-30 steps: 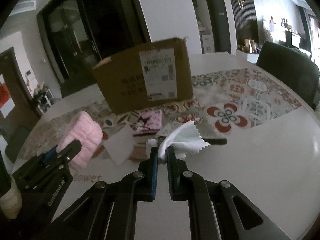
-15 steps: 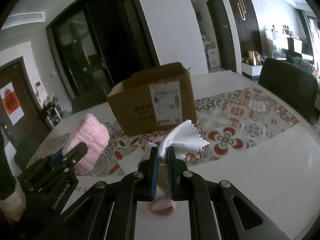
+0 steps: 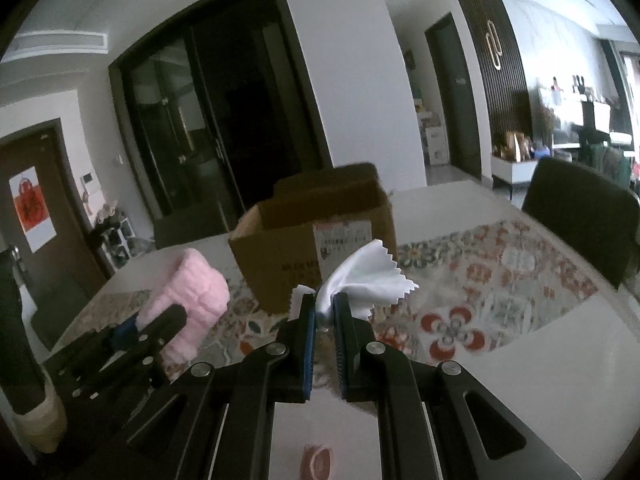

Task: Organize soft objects
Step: 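Lift the white wipe and pink slipper and carry them over the box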

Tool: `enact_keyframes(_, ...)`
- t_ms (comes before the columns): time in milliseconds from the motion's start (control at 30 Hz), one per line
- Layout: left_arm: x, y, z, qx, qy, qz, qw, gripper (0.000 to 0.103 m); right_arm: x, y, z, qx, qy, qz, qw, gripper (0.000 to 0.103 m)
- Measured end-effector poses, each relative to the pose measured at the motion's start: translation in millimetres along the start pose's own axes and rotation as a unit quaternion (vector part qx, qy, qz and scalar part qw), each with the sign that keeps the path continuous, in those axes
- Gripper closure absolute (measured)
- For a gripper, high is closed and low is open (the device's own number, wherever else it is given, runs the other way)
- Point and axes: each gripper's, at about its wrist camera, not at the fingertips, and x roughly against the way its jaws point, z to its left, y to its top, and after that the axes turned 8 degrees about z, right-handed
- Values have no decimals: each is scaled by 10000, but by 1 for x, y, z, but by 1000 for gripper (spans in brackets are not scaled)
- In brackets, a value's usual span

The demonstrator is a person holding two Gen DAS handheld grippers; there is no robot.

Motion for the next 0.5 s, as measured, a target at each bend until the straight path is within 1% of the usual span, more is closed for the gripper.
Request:
enact_keyframes(200,-5,32,0,-93,10,-161,9998,79,-4,28,8,253,95,-173,9995,93)
enact_keyframes(367,-11,61,1,-259,78,-365,9990,79,-9,58,15,492,135,-416,9978,93)
enact_keyframes(500,-20,85,1,-327,80,-444,9984,79,-17,81,18,635,206,-561,9962,93)
